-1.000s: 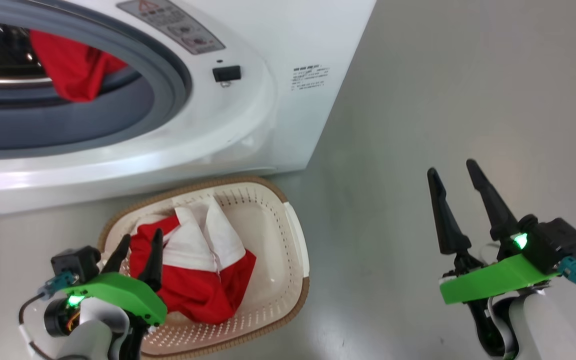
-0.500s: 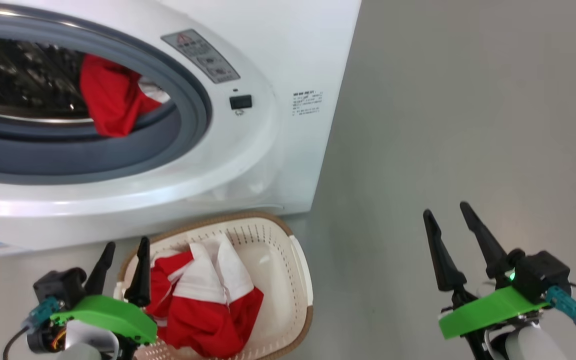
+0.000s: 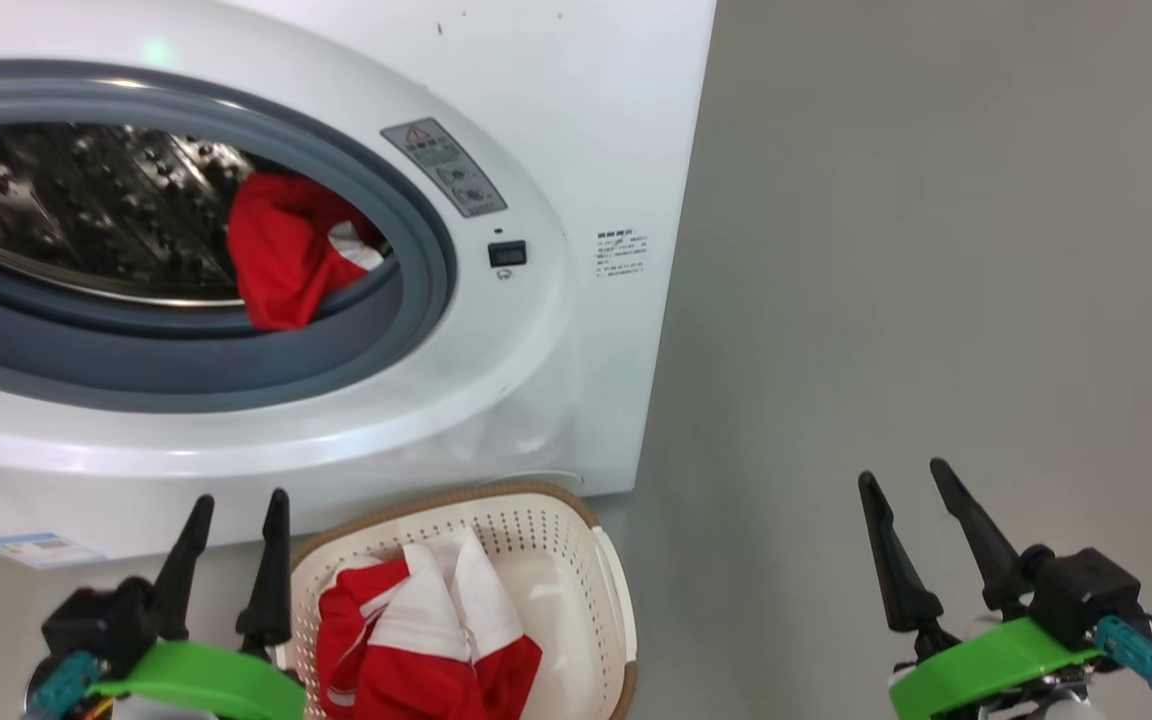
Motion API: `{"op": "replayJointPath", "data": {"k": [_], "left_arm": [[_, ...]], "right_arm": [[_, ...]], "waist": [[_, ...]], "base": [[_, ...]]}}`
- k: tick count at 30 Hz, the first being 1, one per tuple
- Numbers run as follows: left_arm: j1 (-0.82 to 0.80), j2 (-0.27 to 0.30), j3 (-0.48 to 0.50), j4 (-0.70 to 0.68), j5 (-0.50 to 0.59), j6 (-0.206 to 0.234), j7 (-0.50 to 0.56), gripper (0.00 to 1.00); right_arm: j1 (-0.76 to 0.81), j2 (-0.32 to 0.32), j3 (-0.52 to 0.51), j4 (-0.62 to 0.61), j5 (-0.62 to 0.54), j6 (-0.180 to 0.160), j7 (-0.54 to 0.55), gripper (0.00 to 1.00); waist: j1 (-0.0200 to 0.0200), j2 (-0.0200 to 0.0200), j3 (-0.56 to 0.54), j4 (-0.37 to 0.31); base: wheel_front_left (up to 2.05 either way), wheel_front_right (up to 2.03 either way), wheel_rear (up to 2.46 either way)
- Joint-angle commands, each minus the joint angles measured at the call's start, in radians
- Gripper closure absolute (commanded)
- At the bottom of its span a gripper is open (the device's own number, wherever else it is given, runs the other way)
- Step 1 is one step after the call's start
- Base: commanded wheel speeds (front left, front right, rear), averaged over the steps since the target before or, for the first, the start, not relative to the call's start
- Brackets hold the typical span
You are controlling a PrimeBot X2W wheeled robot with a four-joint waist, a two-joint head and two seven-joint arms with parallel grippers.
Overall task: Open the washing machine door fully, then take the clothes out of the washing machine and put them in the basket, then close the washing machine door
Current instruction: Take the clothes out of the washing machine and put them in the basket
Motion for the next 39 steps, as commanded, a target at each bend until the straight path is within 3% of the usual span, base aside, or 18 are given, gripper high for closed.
{"op": "replayJointPath", "data": {"k": [1, 18, 27, 39], "left_arm": [[0.018, 0.017, 0.037, -0.038, 0.014, -0.005, -0.005, 0.00], [0.235, -0.004, 0.078, -0.188, 0.064, -0.005, -0.005, 0.00], [0.306, -0.036, 0.145, -0.233, 0.093, -0.005, -0.005, 0.00], [0.295, -0.054, 0.154, -0.244, 0.092, -0.005, -0.005, 0.00]], "right_arm": [[0.007, -0.004, 0.020, -0.019, -0.003, 0.007, -0.006, 0.00], [0.155, -0.004, -0.038, -0.027, -0.017, 0.007, -0.006, 0.00], [0.176, -0.004, -0.044, -0.036, -0.020, 0.007, -0.006, 0.00], [0.168, -0.004, -0.044, -0.042, -0.019, 0.007, -0.006, 0.00]], "waist": [[0.0000, 0.0000, -0.026, 0.006], [0.0000, 0.0000, -0.162, 0.028], [0.0000, 0.0000, -0.171, 0.020], [0.0000, 0.0000, -0.153, 0.021]], "base": [[0.00, 0.00, 0.00], [0.00, 0.00, 0.00], [0.00, 0.00, 0.00], [0.00, 0.00, 0.00]]}}
